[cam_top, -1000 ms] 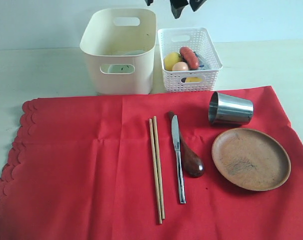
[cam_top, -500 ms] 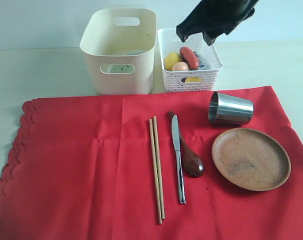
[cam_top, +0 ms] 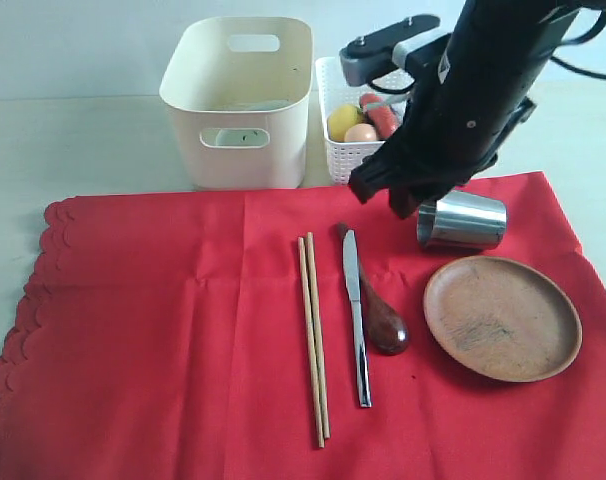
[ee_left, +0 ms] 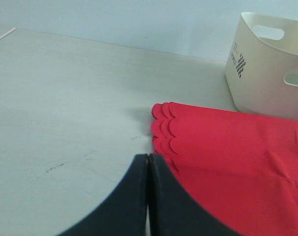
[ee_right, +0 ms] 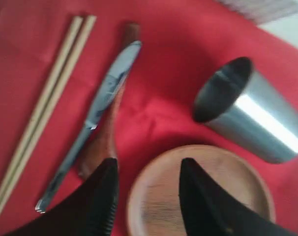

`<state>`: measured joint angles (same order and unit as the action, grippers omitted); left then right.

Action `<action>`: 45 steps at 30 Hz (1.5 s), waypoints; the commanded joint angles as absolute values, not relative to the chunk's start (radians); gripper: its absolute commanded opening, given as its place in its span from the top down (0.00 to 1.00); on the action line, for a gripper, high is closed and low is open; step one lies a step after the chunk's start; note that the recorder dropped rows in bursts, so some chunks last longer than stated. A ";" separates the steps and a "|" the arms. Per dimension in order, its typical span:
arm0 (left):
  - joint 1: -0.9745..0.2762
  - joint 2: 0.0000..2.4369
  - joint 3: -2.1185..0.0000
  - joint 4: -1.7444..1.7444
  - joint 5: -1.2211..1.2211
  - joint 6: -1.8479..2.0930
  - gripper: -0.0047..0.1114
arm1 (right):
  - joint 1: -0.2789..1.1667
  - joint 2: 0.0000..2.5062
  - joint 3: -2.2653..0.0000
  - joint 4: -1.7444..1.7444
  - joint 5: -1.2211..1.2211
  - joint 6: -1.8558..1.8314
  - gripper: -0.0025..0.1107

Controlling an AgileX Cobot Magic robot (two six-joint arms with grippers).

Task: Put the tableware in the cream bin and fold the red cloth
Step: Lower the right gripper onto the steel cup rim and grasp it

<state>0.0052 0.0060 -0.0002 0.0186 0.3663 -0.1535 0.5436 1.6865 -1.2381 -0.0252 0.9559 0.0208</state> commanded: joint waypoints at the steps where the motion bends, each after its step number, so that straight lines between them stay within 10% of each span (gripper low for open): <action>1: 0.001 0.000 0.000 0.019 0.361 -0.156 0.96 | 0.541 1.676 -1.182 0.239 0.883 -0.163 0.63; 45: 0.001 0.000 0.000 0.019 0.361 -0.156 0.96 | 0.546 1.907 -1.280 -0.561 0.773 0.413 0.48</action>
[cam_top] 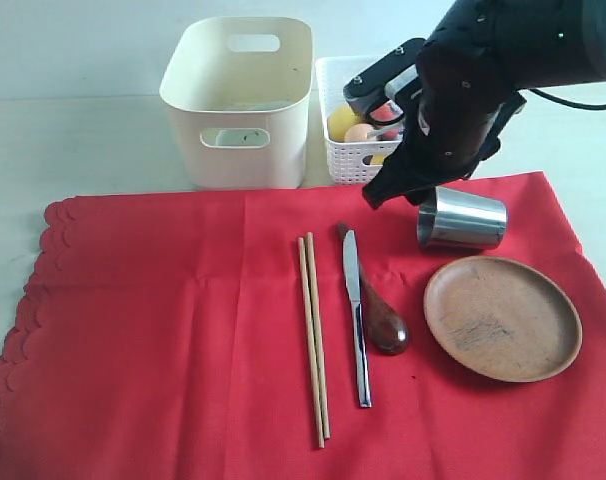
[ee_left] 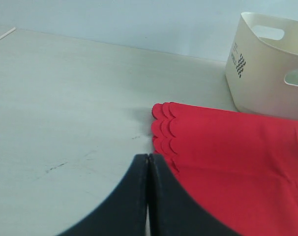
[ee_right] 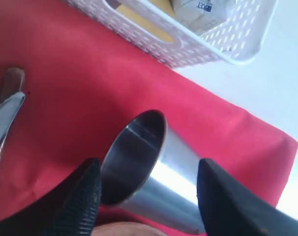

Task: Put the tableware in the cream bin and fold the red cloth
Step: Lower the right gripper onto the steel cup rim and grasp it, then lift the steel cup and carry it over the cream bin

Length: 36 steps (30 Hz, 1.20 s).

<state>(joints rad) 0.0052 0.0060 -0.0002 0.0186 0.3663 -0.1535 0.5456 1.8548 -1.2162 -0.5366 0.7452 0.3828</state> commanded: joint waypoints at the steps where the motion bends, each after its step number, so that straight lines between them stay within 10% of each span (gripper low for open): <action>1: 0.001 0.000 0.000 0.019 0.361 -0.156 0.96 | 0.546 1.925 -1.301 -0.562 0.792 0.413 0.48; 13: 0.001 0.000 0.000 0.019 0.361 -0.156 0.96 | 0.546 2.079 -1.397 -0.626 0.973 0.566 0.50; 20: 0.001 0.000 0.000 0.019 0.361 -0.156 0.96 | 0.546 2.049 -1.399 -0.714 1.028 0.627 0.98; 36: 0.001 0.000 0.000 0.019 0.361 -0.156 0.96 | 0.546 1.731 -1.403 -0.580 0.931 0.383 0.98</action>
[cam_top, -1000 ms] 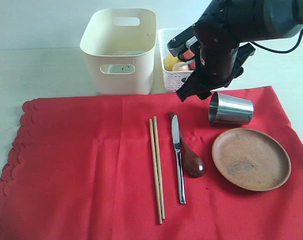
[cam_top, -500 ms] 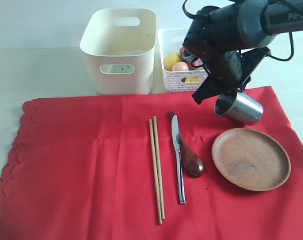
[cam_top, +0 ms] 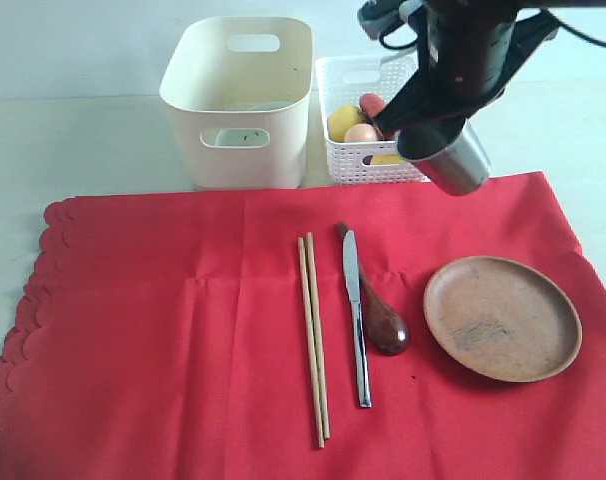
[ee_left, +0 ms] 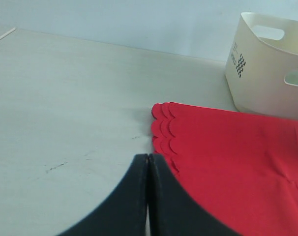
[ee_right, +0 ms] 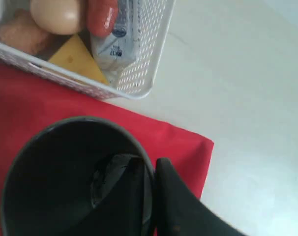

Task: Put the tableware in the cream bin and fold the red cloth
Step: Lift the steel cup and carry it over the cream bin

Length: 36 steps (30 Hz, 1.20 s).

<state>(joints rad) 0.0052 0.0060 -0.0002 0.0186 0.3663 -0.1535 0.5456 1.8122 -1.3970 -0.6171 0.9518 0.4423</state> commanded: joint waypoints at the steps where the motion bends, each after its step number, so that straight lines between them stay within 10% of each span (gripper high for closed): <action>1: 0.001 0.000 0.000 0.019 0.361 -0.156 0.96 | 0.546 1.711 -1.403 -0.574 0.929 0.373 0.98; 36: 0.001 0.000 0.000 0.019 0.361 -0.156 0.96 | 0.546 1.821 -1.760 -0.052 0.867 0.086 0.98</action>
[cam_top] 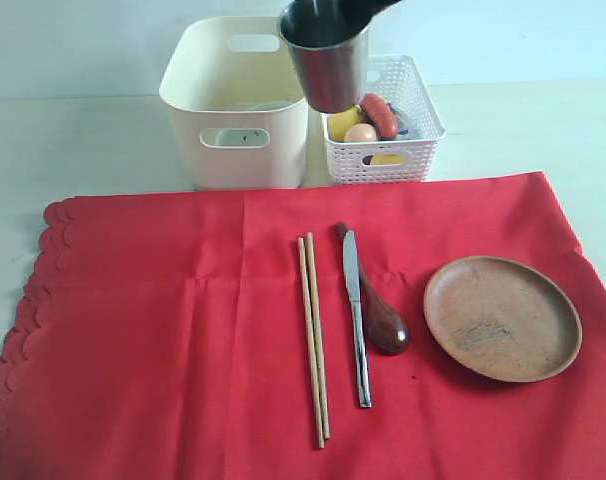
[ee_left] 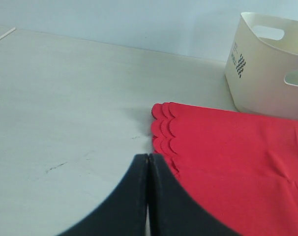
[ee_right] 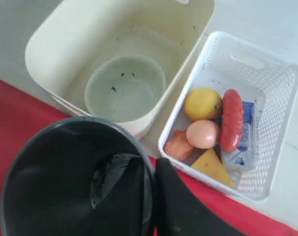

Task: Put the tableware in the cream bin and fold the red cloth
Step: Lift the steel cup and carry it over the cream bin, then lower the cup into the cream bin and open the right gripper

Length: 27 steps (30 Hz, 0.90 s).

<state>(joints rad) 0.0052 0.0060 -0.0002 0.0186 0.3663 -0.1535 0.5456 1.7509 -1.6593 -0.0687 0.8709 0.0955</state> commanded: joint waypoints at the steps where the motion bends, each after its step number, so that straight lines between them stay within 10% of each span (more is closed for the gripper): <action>1: 0.001 0.000 0.000 0.019 0.361 -0.156 0.96 | 0.546 1.838 -1.782 -0.052 0.867 0.086 0.98; 27: 0.001 0.000 0.000 0.019 0.361 -0.156 0.96 | 0.544 2.211 -2.071 -0.063 0.706 0.140 0.98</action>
